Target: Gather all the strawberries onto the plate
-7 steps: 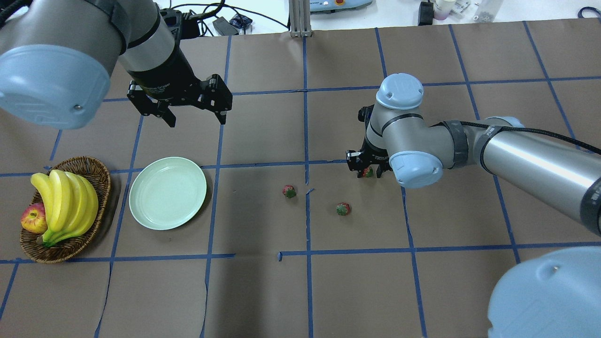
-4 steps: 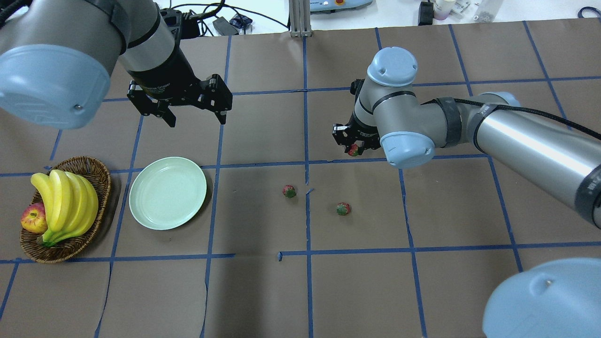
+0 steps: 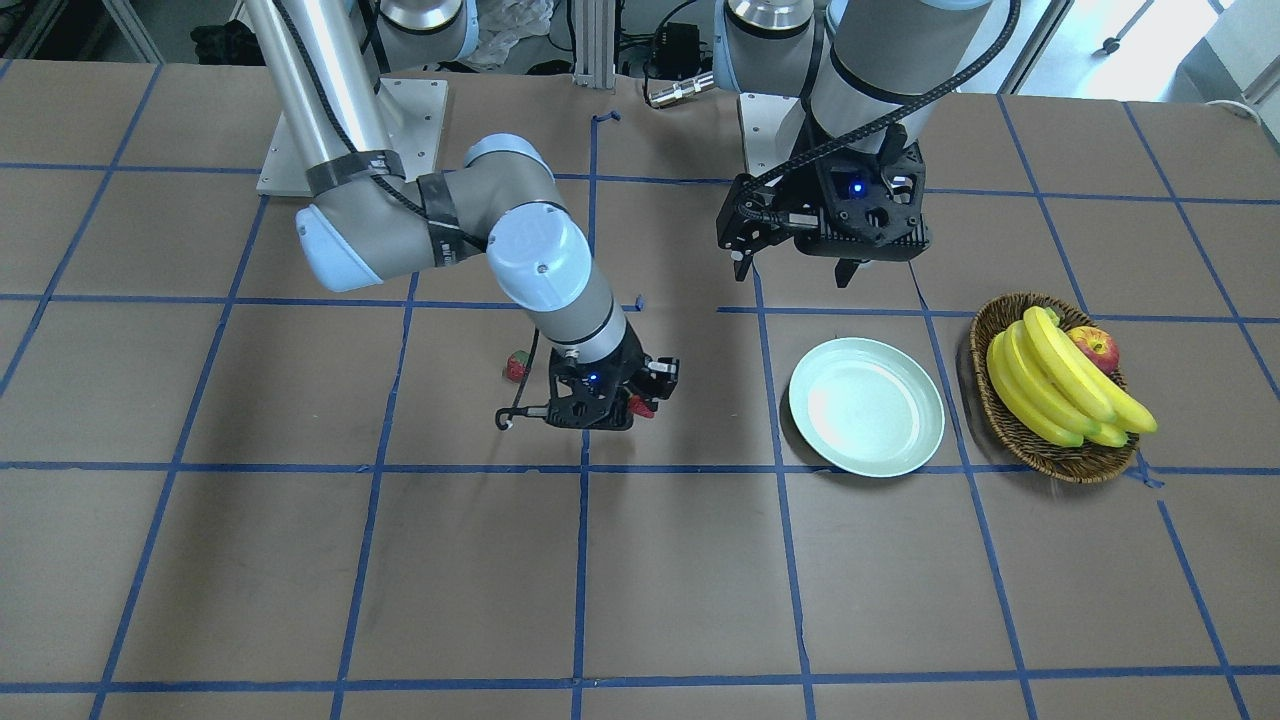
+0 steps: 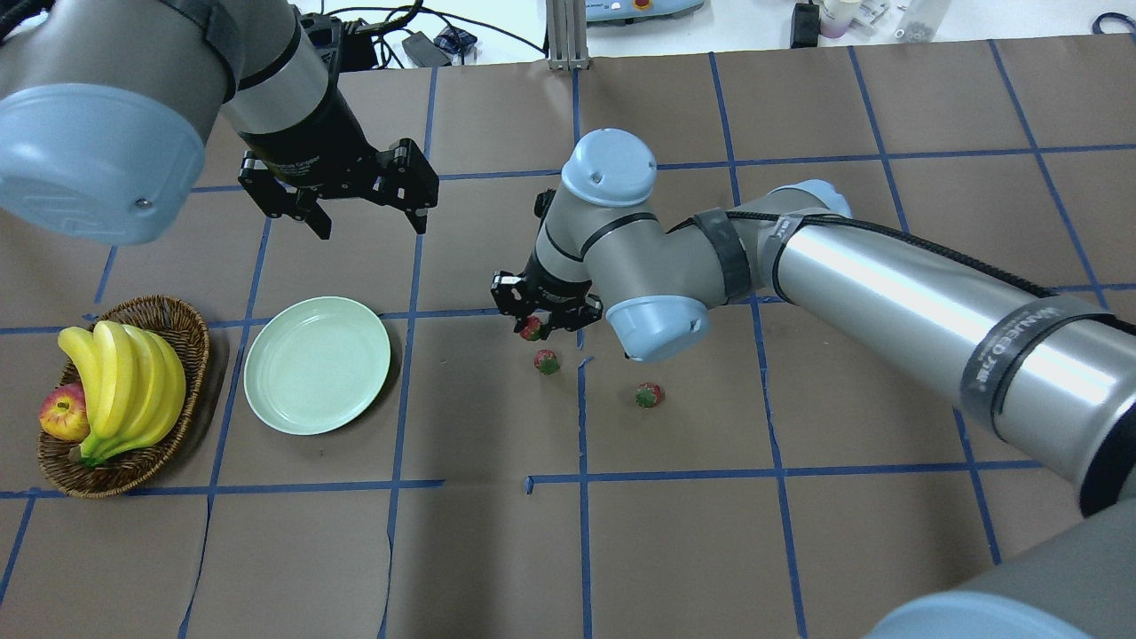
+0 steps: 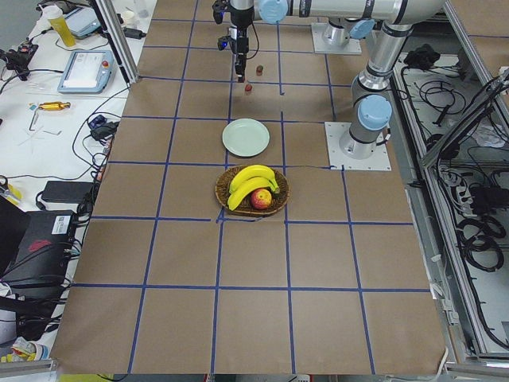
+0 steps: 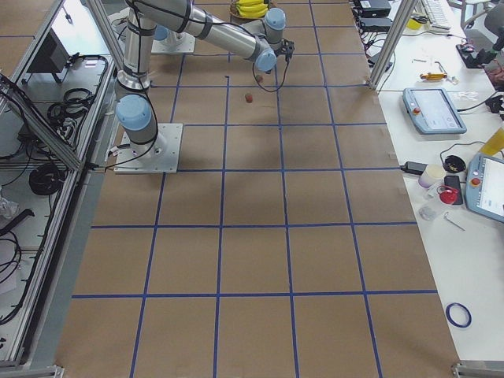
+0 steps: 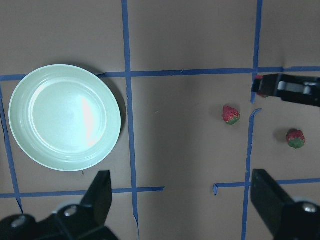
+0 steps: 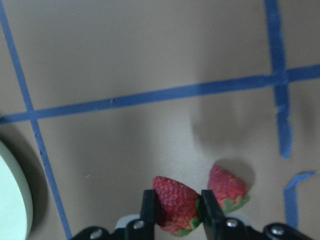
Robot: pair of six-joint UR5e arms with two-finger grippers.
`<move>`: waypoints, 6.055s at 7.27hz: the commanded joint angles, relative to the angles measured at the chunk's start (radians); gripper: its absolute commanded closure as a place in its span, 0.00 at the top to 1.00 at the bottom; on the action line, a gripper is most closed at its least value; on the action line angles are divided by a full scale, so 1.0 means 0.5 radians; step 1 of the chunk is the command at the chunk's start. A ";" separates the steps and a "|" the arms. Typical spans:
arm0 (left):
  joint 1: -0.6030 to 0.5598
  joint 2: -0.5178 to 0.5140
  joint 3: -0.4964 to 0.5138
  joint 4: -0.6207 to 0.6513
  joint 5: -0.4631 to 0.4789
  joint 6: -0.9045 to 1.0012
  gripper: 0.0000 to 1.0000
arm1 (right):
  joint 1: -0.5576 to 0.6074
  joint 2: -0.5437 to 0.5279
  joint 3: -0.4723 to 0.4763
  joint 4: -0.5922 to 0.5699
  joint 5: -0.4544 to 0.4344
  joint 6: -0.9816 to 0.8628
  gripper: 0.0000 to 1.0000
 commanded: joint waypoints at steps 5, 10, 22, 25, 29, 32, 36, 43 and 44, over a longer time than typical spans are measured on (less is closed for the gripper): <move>0.000 0.003 -0.002 0.000 0.002 0.000 1.00 | 0.125 0.072 -0.065 0.021 -0.029 0.043 1.00; 0.000 -0.003 -0.002 0.000 0.002 0.000 1.00 | -0.270 -0.210 0.280 0.522 -0.449 -0.587 1.00; 0.003 0.009 0.007 -0.003 -0.004 0.000 1.00 | -0.092 -0.183 0.089 0.362 -0.096 -0.127 0.00; 0.015 0.024 0.001 -0.009 -0.007 0.003 1.00 | 0.084 0.046 -0.227 0.359 -0.002 0.094 0.00; 0.015 0.024 -0.002 -0.009 -0.007 0.003 1.00 | 0.186 0.182 -0.292 0.319 0.102 0.129 0.00; 0.015 0.024 -0.002 -0.009 -0.004 0.003 1.00 | 0.186 0.207 -0.289 0.255 0.179 0.126 1.00; 0.018 0.024 -0.002 -0.009 -0.001 0.003 1.00 | 0.031 -0.041 -0.213 0.618 -0.203 -0.278 1.00; 0.015 0.018 -0.002 -0.012 -0.001 0.003 1.00 | -0.937 -0.781 -0.502 1.532 -0.677 -1.458 1.00; 0.015 0.012 -0.005 -0.009 0.002 0.003 1.00 | -0.937 -0.830 -0.586 1.595 -0.677 -1.467 1.00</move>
